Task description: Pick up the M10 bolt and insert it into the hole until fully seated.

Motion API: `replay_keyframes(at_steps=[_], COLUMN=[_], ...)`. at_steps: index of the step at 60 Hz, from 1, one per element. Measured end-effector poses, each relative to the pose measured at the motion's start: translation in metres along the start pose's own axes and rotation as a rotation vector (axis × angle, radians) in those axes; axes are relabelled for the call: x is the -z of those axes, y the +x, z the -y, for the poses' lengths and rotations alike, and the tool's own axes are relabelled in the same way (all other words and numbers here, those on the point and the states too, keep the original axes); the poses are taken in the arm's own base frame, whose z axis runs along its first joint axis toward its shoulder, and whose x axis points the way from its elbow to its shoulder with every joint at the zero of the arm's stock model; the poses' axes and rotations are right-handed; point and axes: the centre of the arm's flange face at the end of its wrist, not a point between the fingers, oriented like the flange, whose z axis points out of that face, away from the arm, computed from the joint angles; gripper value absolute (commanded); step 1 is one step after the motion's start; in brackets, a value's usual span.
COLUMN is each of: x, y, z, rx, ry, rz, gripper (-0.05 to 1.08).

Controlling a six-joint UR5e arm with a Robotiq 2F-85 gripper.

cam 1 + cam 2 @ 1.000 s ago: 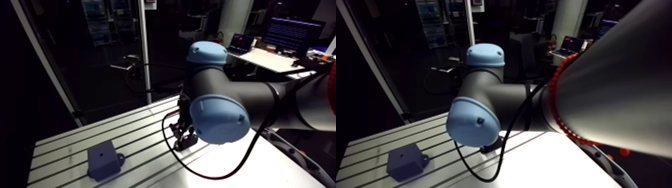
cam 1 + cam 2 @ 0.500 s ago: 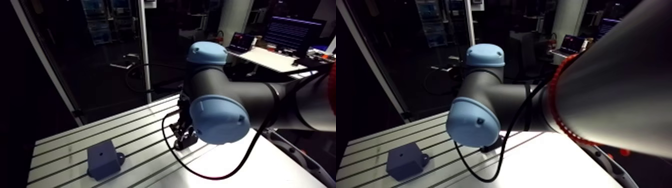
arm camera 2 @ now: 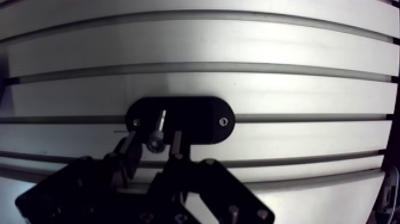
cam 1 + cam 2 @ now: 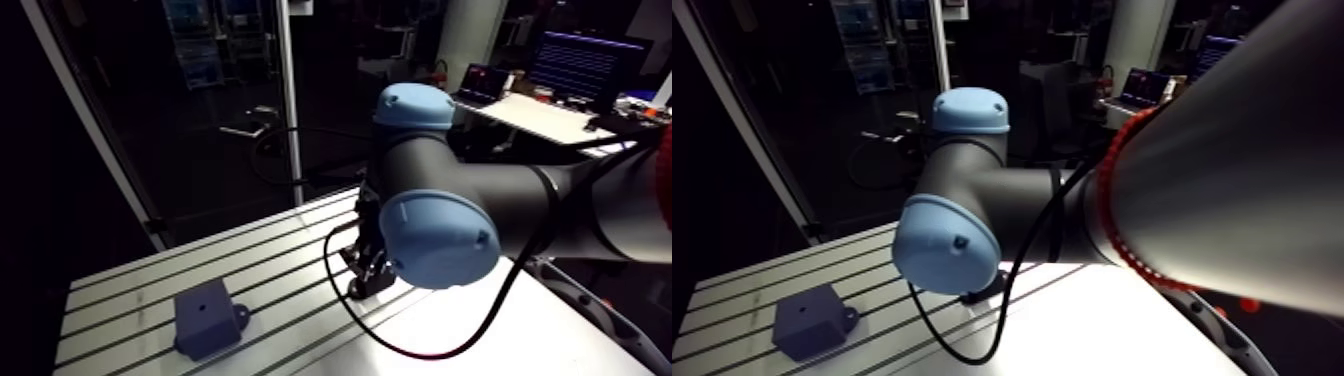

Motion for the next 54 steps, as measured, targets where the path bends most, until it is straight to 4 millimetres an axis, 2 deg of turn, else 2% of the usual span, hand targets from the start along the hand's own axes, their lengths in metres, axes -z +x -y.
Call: replay_keyframes(at_steps=[54], x=[-0.0005], y=[0.0], z=[-0.0001], rx=[-0.001], ry=[-0.001], rz=[0.002], gripper=[0.77])
